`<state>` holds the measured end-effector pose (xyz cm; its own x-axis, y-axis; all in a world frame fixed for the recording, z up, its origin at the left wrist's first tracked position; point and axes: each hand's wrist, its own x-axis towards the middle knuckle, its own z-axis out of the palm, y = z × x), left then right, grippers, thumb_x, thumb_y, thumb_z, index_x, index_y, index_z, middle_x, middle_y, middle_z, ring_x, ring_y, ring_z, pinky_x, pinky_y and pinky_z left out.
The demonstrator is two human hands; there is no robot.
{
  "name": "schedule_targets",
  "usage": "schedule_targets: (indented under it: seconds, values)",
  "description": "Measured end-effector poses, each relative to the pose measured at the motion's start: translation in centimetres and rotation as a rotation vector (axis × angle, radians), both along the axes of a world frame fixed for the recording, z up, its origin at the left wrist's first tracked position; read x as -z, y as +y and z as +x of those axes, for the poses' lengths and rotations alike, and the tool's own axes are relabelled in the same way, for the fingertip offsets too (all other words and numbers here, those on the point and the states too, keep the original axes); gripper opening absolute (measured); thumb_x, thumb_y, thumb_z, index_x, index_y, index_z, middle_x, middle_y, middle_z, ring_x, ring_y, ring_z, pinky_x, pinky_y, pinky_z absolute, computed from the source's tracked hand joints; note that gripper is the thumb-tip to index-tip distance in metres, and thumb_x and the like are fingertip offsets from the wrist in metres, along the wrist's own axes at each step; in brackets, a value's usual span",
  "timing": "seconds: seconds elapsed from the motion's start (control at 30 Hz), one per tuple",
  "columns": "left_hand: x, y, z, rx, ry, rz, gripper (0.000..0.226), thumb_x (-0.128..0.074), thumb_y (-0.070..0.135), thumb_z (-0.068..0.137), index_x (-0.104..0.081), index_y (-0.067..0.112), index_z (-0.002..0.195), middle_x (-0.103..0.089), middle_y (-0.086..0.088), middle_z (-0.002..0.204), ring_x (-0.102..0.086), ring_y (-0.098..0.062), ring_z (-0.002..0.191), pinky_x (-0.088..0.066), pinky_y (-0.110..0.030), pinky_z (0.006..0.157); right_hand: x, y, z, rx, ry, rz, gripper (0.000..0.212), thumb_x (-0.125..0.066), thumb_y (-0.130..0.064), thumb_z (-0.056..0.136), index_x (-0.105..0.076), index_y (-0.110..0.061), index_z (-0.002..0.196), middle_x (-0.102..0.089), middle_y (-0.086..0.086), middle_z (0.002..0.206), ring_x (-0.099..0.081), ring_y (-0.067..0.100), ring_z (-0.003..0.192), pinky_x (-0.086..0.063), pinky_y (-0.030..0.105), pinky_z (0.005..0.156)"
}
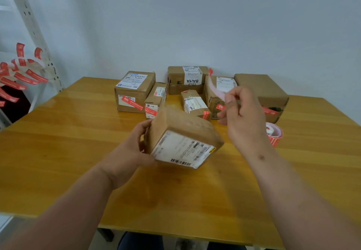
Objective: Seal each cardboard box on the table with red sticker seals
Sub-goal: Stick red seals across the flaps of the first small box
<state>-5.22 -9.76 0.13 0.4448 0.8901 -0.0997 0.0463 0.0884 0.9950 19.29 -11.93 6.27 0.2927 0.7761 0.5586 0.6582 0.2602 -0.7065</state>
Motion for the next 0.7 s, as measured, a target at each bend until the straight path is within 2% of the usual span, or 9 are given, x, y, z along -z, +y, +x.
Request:
schedule_targets:
  seconds: [0.1,0.2,0.3,0.37,0.43,0.5,0.53,0.6,0.7]
  values:
    - [1.1,0.1,-0.6,0.010,0.175,-0.020,0.098,-0.070,-0.017,0.061,-0.038,0.037,0.136,-0.054,0.000,0.132,-0.059,-0.024,0.114,-0.056,-0.045,0.088,1.7,0.0,-0.1,-0.045,-0.100,-0.030,0.013,-0.037,-0.029,0.097,-0.047,-0.027,0.090,-0.058,-0.001,0.091,-0.064,0.018,0.080,-0.056,0.043,0.069]
    - [1.5,0.4,-1.2,0.016,0.391,-0.019,0.100,-0.078,-0.004,0.061,-0.034,0.040,0.140,-0.059,0.005,0.126,-0.058,-0.018,0.114,-0.054,-0.043,0.092,2.5,-0.1,-0.2,-0.095,-0.185,-0.045,0.012,-0.040,-0.027,0.098,-0.049,-0.025,0.090,-0.056,-0.005,0.087,-0.062,0.014,0.077,-0.056,0.042,0.068]
    - [1.1,0.7,-1.3,0.041,0.470,-0.055,0.097,-0.076,-0.005,0.069,-0.033,0.039,0.144,-0.062,0.006,0.121,-0.059,-0.015,0.111,-0.053,-0.038,0.091,2.8,-0.3,-0.2,-0.134,-0.308,-0.019,0.013,-0.040,-0.026,0.098,-0.051,-0.022,0.092,-0.054,-0.006,0.087,-0.059,0.013,0.078,-0.052,0.036,0.067]
    - [0.4,0.9,-1.4,0.046,0.506,-0.062,0.096,-0.072,-0.007,0.073,-0.029,0.039,0.146,-0.054,0.007,0.129,-0.051,-0.016,0.120,-0.050,-0.036,0.093,2.8,-0.4,0.0,-0.154,-0.365,0.010,0.013,-0.042,-0.024,0.099,-0.053,-0.019,0.094,-0.053,-0.006,0.091,-0.057,0.011,0.078,-0.049,0.025,0.066]
    - [-0.6,1.1,-1.7,-0.050,0.497,0.024,0.085,-0.066,-0.008,0.077,-0.036,0.038,0.142,-0.049,0.009,0.133,-0.044,-0.018,0.127,-0.047,-0.037,0.095,2.7,-0.5,0.1,-0.154,-0.416,0.046,0.013,-0.045,-0.022,0.099,-0.056,-0.015,0.095,-0.052,-0.006,0.094,-0.053,0.008,0.079,-0.042,0.012,0.065]
    - [-2.1,1.3,-1.6,-0.238,0.389,0.149,0.063,-0.060,-0.008,0.080,-0.051,0.033,0.127,-0.054,0.007,0.124,-0.047,-0.017,0.121,-0.044,-0.027,0.086,2.5,-0.4,0.1,-0.159,-0.443,0.083,0.015,-0.047,-0.021,0.100,-0.059,-0.013,0.095,-0.053,-0.004,0.096,-0.050,0.007,0.080,-0.041,0.009,0.064]
    - [-3.1,1.3,-1.4,-0.326,0.319,0.192,0.047,-0.061,-0.003,0.082,-0.058,0.030,0.116,-0.057,0.005,0.117,-0.051,-0.016,0.114,-0.041,-0.023,0.080,2.3,-0.3,0.1,-0.170,-0.453,0.105,0.017,-0.047,-0.022,0.100,-0.060,-0.012,0.096,-0.054,-0.002,0.097,-0.051,0.008,0.080,-0.042,0.011,0.064]
    - [-5.2,1.1,-0.6,-0.434,0.255,0.211,0.010,-0.063,0.022,0.089,-0.065,0.025,0.098,-0.061,0.004,0.102,-0.054,-0.014,0.099,-0.039,-0.025,0.079,2.1,-0.2,-0.2,-0.191,-0.479,0.146,0.018,-0.047,-0.023,0.099,-0.061,-0.011,0.096,-0.054,-0.001,0.098,-0.053,0.011,0.079,-0.047,0.018,0.062]
    - [-7.2,1.2,0.9,-0.403,0.321,0.232,0.045,-0.055,0.061,0.083,-0.067,0.018,0.091,-0.062,0.002,0.087,-0.056,-0.014,0.085,-0.042,-0.032,0.080,1.7,-0.2,-1.0,-0.222,-0.525,0.191,0.020,-0.046,-0.024,0.099,-0.061,-0.011,0.097,-0.055,0.002,0.098,-0.057,0.017,0.075,-0.052,0.034,0.054]
